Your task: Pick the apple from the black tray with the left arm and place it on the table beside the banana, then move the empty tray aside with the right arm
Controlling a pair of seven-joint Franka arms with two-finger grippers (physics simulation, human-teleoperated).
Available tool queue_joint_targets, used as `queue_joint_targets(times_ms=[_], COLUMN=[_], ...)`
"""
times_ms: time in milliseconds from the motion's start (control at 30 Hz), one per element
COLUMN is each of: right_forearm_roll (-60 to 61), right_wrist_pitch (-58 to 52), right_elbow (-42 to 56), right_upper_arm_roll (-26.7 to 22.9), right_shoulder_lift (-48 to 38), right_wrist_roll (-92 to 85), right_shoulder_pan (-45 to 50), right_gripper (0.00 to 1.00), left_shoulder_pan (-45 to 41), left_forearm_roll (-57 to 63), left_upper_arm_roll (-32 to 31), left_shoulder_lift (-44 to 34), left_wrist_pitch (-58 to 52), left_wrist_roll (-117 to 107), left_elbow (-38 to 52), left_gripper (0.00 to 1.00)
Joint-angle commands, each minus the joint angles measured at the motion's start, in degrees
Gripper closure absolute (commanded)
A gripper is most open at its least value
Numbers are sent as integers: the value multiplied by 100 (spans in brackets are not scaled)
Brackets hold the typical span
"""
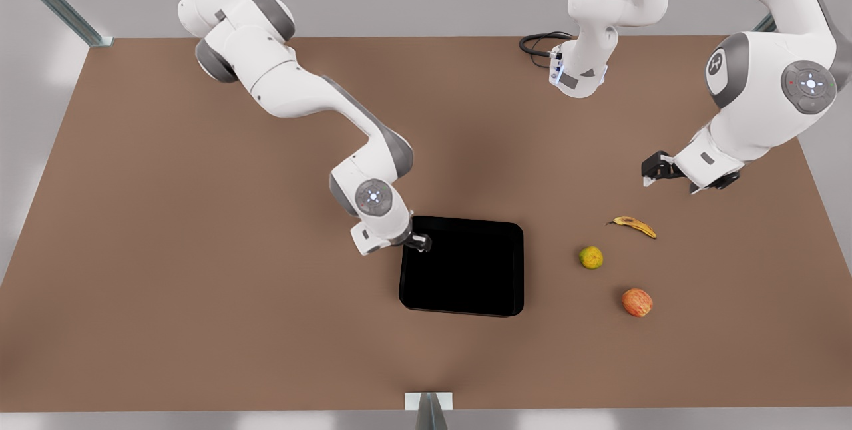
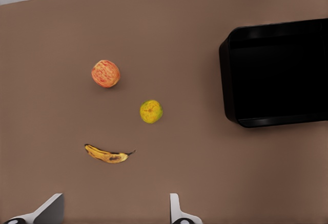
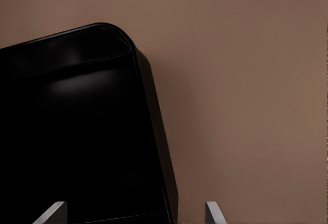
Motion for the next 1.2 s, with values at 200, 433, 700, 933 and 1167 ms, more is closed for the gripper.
queue_joint_targets(times_ms=[200, 433, 700, 933, 1167], right_forearm_roll=[-203, -396, -413, -563, -554], right_wrist_pitch=[507, 859, 1149, 1263, 1263], right_elbow=[78, 298, 298, 298, 298], right_upper_arm_roll=[-52, -34, -34, -34, -43], right_shoulder_lift=[224, 619, 848, 918, 900], right_wrist_roll=[-492, -483, -483, -439, -474], right_shoulder_pan=[-28, -11, -2, -2, -20], right_gripper=[0, 0, 0, 17, 20], left_shoulder_pan=[7, 7, 7, 16, 16], left_forearm_roll=[189, 197, 215, 206, 206], left_upper_arm_roll=[-3, -3, -3, 15, 6], left_shoulder_lift=[32, 32, 32, 23, 32], left_wrist_pitch=[66, 57, 57, 66, 66], left_wrist_roll=[13, 13, 22, 13, 13], left_elbow=[4, -5, 4, 4, 4], left_gripper=[0, 0, 0, 0, 0])
